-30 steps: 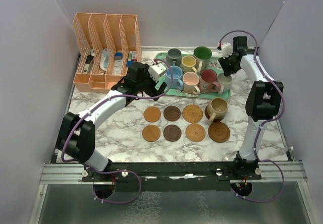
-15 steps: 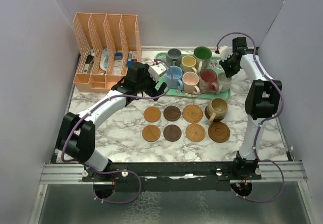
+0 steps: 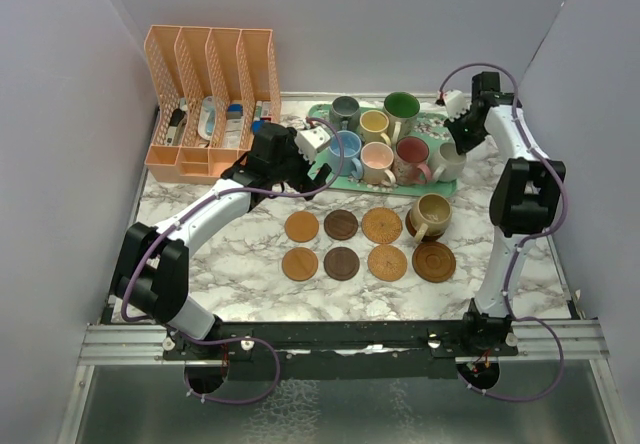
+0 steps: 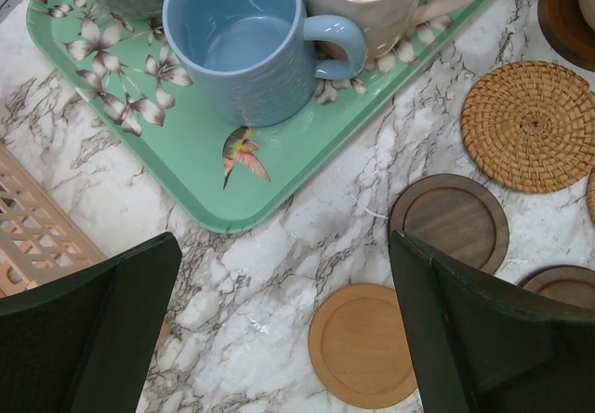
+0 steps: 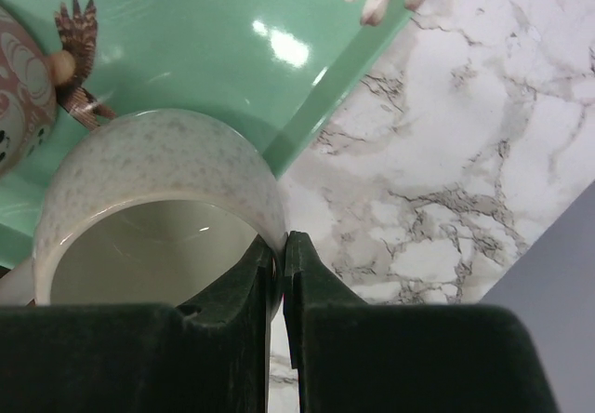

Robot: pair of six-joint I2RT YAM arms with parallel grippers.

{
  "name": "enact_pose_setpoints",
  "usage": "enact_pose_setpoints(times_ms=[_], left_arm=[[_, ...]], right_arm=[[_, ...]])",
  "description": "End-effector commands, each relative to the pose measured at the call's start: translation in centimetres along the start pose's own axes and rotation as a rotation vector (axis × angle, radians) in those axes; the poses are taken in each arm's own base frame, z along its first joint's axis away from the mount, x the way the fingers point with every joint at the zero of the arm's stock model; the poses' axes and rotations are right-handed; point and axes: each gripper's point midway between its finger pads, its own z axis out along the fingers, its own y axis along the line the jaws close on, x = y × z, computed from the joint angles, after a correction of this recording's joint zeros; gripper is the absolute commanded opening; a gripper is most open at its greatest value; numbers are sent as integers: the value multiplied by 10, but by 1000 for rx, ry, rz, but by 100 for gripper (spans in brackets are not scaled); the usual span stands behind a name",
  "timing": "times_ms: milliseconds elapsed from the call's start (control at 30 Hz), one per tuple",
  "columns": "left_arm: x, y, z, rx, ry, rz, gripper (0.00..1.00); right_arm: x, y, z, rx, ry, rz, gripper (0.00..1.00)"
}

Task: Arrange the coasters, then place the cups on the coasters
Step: Pick up the cup from the tray, then place the cup on the coaster.

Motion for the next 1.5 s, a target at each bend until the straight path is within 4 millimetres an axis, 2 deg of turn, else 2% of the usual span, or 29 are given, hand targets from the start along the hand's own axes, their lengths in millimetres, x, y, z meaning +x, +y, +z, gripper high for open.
enact_pose_setpoints(times_ms=[0, 100, 267, 467, 600, 833, 1033, 1233, 1467], left_arm=[[-8, -1, -3, 0, -22, 17, 99], [-7, -1, -3, 0, -18, 17, 99], [-6, -1, -1, 0, -12, 16, 99], [-3, -2, 1, 2, 0, 16, 99], [-2, -4, 2, 7, 3, 16, 99], [0, -10, 8, 22, 14, 23, 99], [1, -14, 8, 29, 19, 25, 99], [0, -14, 8, 26, 15, 27, 99], [-2, -15, 8, 28, 13, 27, 99]], right_arm=[[-15, -40, -67, 119, -99, 38, 1], [-5, -47, -89, 149, -102, 65, 1], [11, -35, -121, 180, -106, 75, 1], [42, -5, -156, 199, -82, 114, 1], [67, 23, -172, 188, -75, 124, 1], [105, 72, -179, 100, -43, 144, 1], [125, 99, -175, 47, -36, 142, 1], [134, 122, -166, -19, -44, 135, 1], [140, 140, -152, -30, -26, 150, 1]])
